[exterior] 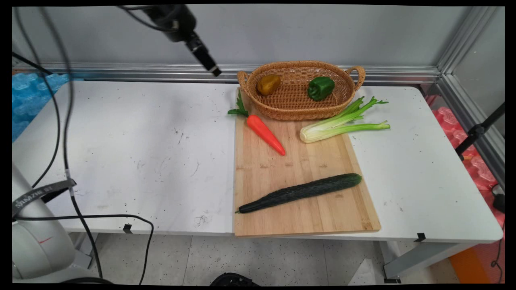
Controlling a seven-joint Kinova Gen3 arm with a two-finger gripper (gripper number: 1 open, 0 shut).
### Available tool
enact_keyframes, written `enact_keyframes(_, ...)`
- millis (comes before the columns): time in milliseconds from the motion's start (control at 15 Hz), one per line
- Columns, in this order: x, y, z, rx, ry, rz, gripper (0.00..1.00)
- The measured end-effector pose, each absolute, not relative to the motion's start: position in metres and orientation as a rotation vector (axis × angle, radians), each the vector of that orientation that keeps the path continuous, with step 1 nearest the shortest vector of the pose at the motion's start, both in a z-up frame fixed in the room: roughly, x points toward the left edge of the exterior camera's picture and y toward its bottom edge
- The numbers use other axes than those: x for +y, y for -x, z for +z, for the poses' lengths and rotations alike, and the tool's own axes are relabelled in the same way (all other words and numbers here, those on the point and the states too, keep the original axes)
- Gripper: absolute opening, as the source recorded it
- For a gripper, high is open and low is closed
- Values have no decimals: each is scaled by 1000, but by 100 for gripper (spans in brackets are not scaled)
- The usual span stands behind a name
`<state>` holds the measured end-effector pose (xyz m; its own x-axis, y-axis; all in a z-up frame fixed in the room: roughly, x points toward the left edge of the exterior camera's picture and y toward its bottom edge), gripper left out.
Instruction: Pick up the potato from the vegetable basket
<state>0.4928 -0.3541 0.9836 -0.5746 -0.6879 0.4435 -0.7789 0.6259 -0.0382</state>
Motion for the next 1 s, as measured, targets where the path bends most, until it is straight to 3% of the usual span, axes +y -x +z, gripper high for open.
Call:
enact_keyframes(467, -435, -457, 935, -2384, -1241, 408, 100)
enact_keyframes(1000, -495, -423, 876, -2360, -1301, 433, 100)
